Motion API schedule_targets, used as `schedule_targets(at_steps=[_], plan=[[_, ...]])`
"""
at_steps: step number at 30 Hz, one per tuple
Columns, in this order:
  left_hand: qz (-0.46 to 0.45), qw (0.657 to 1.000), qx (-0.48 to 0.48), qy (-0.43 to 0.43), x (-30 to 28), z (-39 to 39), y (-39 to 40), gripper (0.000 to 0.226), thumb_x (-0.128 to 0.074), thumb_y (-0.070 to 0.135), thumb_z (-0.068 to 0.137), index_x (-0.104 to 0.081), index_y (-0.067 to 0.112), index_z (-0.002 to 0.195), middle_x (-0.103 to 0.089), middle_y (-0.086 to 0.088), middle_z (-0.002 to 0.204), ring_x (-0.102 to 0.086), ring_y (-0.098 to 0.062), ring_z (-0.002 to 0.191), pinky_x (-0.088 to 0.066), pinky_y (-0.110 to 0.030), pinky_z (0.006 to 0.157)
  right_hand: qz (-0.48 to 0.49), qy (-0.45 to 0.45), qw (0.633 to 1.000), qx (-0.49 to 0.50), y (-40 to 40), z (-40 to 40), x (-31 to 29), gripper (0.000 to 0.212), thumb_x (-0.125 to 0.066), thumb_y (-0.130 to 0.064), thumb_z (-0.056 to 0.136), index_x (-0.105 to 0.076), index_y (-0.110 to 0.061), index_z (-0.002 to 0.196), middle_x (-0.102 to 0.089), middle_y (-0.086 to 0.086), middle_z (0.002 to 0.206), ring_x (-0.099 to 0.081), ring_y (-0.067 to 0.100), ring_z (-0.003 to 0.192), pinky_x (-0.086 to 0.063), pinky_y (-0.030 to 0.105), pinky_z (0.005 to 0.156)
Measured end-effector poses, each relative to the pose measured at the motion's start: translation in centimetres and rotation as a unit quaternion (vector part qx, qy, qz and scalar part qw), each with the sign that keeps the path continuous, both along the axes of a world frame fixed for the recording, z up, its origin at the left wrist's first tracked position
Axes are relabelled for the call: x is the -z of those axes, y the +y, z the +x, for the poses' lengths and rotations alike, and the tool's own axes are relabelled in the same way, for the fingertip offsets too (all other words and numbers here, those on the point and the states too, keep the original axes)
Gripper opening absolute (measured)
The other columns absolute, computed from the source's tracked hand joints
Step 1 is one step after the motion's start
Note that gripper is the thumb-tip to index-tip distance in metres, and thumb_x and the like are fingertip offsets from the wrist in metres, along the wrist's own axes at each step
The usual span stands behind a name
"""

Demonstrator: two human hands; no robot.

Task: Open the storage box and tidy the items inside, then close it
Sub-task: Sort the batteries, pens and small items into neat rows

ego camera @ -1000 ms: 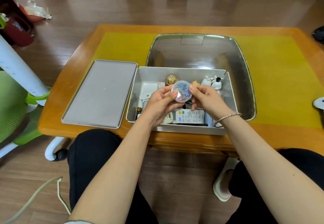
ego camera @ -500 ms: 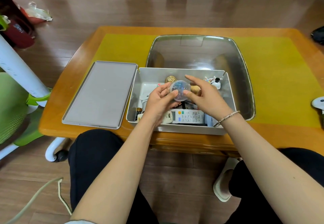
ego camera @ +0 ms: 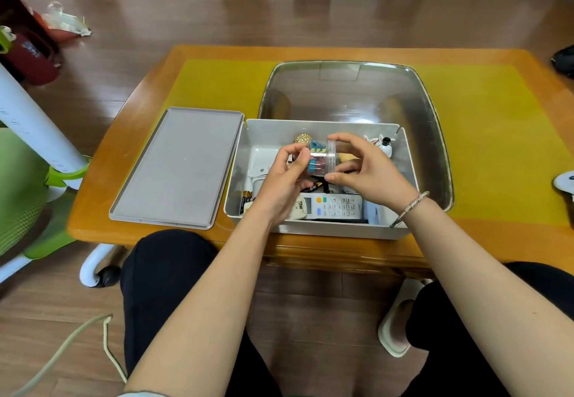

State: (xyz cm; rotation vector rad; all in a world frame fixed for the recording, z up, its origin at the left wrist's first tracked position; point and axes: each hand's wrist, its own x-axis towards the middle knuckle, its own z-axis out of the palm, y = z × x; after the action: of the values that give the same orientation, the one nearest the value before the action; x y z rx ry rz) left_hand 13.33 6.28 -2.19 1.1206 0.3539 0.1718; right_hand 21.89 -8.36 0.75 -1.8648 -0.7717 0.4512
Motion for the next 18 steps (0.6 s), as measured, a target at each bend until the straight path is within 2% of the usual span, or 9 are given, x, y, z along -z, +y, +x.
schedule_targets(at_steps=[3,6,9,13,15,18], plan=[[-0.008,1.000,-0.002,-0.008,-0.4,-0.2,0.0,0.056,-0.063,0.032,0.079,-0.052,0.012,0.130,-0.057,-0.019,0.126,-0.060,-0.022,0.103,-0.053,-0.027,0.078,0.037,0.057,0.998,-0.005,-0.3,0.0,-0.4,0.061,-0.076,-0.002,0.073,-0.051,-0.025,0.123,-0.060,-0.005,0.108,-0.069,0.011,0.075,-0.055,0.017,0.065],[-0.005,1.000,0.018,-0.016,-0.4,-0.5,0.1,0.060,-0.062,0.024,0.080,-0.048,0.007,0.136,-0.054,-0.019,0.131,-0.058,-0.026,0.112,-0.048,-0.040,0.097,0.041,0.100,0.994,-0.008,-0.5,0.1,-0.8,0.054,-0.074,-0.001,0.074,-0.054,-0.021,0.120,-0.066,0.007,0.102,-0.070,0.020,0.081,-0.057,0.020,0.067],[0.012,0.999,0.028,-0.025,-0.4,-0.5,0.1,0.052,-0.058,0.017,0.085,-0.047,0.007,0.135,-0.057,-0.014,0.126,-0.059,-0.022,0.108,-0.050,-0.034,0.093,0.060,0.147,0.987,-0.016,-0.7,0.1,-0.5,0.041,-0.069,-0.001,0.079,-0.057,-0.021,0.113,-0.071,0.008,0.089,-0.072,0.018,0.076,-0.058,0.024,0.062],[0.047,0.998,0.027,-0.021,-0.3,-0.5,0.1,0.041,-0.053,0.010,0.093,-0.048,0.007,0.133,-0.056,-0.018,0.128,-0.059,-0.021,0.108,-0.051,-0.029,0.089,0.049,0.183,0.982,-0.010,-0.6,0.2,0.1,0.031,-0.061,-0.013,0.088,-0.057,-0.009,0.118,-0.069,0.024,0.087,-0.071,0.022,0.071,-0.059,0.026,0.065],[0.073,0.997,0.028,-0.019,-0.2,-0.4,-0.1,0.041,-0.054,0.010,0.093,-0.048,0.007,0.134,-0.054,-0.020,0.132,-0.058,-0.023,0.112,-0.050,-0.031,0.092,0.044,0.206,0.978,-0.007,-0.5,0.2,0.2,0.026,-0.057,-0.024,0.090,-0.060,-0.005,0.107,-0.070,0.020,0.076,-0.072,0.023,0.069,-0.058,0.023,0.060],[0.113,0.993,0.038,-0.015,-0.1,-0.5,-0.2,0.043,-0.057,0.012,0.093,-0.047,0.011,0.134,-0.053,-0.016,0.135,-0.054,-0.025,0.123,-0.047,-0.036,0.100,0.039,0.231,0.972,-0.002,-0.4,-0.1,0.4,0.040,-0.052,-0.044,0.087,-0.061,-0.006,0.091,-0.069,0.014,0.063,-0.071,0.025,0.066,-0.058,0.024,0.058]])
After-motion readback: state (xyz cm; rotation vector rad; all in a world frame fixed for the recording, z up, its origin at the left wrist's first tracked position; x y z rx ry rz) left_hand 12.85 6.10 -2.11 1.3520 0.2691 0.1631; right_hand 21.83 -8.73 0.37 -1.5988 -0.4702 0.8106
